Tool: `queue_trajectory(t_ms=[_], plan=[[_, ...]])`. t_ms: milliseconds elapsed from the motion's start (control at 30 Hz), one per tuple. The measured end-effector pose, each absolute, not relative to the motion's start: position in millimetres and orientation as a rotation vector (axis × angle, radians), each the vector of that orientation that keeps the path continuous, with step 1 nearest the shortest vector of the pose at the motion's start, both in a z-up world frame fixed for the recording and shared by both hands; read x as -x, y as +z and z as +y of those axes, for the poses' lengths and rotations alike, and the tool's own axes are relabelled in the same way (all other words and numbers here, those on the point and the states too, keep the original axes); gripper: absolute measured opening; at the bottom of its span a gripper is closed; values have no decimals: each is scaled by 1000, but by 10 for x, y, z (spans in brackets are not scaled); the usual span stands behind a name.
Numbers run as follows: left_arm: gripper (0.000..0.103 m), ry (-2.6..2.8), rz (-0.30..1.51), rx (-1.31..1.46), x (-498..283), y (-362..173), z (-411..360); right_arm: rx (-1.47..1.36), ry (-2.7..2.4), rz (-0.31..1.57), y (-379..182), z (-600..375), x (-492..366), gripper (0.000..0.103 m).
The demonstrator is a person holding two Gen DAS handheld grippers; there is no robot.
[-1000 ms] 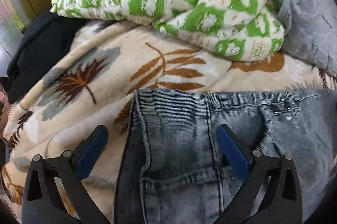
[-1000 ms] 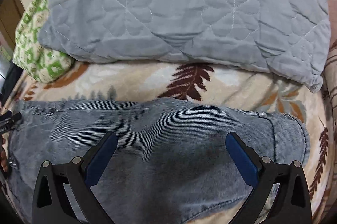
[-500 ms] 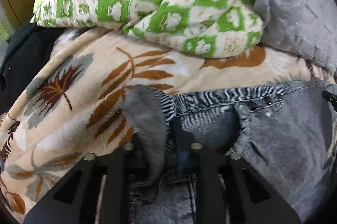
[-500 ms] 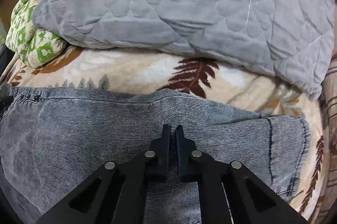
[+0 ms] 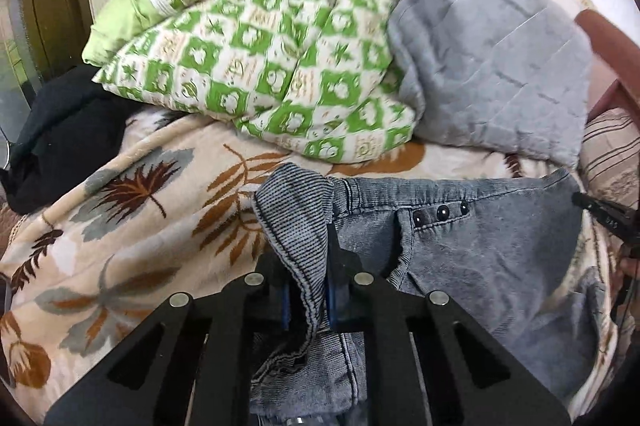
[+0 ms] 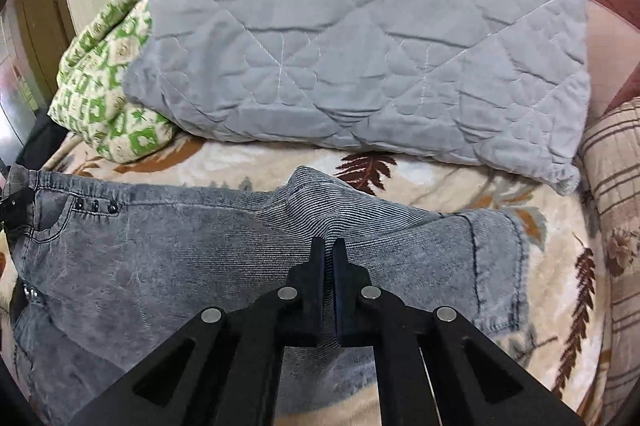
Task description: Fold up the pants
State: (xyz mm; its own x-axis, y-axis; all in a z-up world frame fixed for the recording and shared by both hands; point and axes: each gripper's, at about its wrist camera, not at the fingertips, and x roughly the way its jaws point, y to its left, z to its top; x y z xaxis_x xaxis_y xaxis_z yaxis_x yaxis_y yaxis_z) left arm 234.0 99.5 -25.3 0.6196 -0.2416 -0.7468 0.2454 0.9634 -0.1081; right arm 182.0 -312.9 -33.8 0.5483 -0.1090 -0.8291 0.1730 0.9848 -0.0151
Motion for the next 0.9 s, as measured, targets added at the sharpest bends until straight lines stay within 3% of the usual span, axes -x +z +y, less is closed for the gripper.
queue_trajectory(t_ms=[467,900], plan=[[10,-333,782,20,-1274,31,1254,-134,-153,912,-27,-2963,-756,2],[10,-332,861,-49,-429,-475,1459,-196,-150,927,-169,-2774,264,2]])
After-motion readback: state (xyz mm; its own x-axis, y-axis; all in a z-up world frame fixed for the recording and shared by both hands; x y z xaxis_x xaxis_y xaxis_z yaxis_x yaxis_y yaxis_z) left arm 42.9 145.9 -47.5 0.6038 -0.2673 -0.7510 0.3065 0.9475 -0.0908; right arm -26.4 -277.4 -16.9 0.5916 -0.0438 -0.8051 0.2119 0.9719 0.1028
